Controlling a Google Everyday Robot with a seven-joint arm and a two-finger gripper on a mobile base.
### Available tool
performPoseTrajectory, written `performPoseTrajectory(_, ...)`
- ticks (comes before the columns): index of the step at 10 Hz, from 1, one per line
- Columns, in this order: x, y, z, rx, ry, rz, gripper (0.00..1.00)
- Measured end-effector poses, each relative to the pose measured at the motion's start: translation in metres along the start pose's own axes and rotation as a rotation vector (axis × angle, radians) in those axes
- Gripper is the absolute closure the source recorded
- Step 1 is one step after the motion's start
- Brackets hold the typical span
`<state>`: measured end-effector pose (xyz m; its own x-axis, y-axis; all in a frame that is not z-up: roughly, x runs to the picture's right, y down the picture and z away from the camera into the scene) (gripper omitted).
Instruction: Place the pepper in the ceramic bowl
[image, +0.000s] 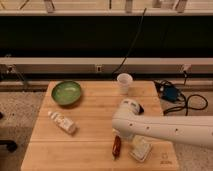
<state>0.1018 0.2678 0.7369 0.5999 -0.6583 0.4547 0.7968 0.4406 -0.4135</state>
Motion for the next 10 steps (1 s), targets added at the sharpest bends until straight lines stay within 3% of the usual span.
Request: performPoseTrajectory(10, -0.007, -0.002, 0.022, 0.024, -0.035, -0.043, 0.2)
